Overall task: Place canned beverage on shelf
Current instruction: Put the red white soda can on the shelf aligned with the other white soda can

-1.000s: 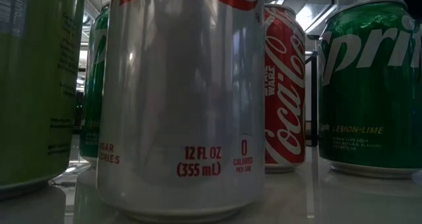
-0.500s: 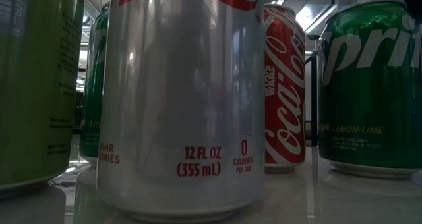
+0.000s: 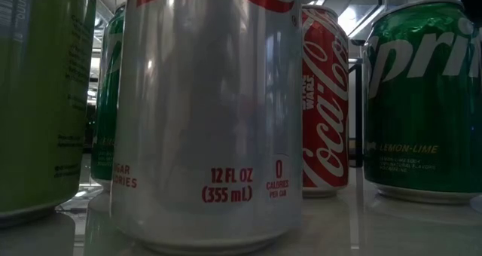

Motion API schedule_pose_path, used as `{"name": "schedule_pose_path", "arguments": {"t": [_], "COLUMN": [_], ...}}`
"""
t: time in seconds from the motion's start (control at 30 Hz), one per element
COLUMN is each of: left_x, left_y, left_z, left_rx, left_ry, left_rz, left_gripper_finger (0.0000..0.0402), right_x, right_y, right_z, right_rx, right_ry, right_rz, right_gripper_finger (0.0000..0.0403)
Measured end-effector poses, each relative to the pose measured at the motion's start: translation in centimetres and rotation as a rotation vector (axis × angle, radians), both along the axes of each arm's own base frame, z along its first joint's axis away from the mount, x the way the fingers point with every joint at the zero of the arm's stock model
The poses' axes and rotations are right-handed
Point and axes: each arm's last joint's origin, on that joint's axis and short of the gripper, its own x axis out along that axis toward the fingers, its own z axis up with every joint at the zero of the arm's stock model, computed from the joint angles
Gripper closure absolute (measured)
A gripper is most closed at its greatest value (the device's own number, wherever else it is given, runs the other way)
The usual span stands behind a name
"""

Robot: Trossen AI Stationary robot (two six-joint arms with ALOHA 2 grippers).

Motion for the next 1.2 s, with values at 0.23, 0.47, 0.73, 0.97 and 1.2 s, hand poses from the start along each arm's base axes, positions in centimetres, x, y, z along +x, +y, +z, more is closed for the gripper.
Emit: {"name": "schedule_pose_path", "arguments": {"t": [0.23, 0.47, 0.73, 0.97, 1.2], "left_x": [-0.9, 0.2, 0.4, 0.5, 0.6], "left_y": [-1.5, -2.3, -2.9, -3.5, -3.5], "left_z": [-5.5, -9.8, -11.4, -11.0, -10.8], "left_rx": [-0.03, -0.035, -0.04, -0.033, -0.017], "left_ry": [-0.098, -0.148, -0.152, -0.194, -0.224], "left_rz": [-0.081, -0.119, -0.147, -0.185, -0.196], "left_gripper_finger": [0.0005, 0.0005, 0.0005, 0.0005, 0.0005], "right_x": [-0.1, -0.7, -1.0, 0.6, 2.2], "right_y": [2.7, 5.5, 6.3, 7.0, 7.0], "right_z": [0.6, 1.0, 1.1, -0.2, -2.7], "right_rx": [0.001, -0.104, -0.155, -0.141, -0.115], "right_ry": [-0.108, -0.206, -0.236, -0.241, -0.149], "right_rz": [0.136, 0.174, 0.166, 0.181, 0.198], "right_gripper_finger": [0.0052, 0.0052, 0.0052, 0.0052, 0.0052]}}
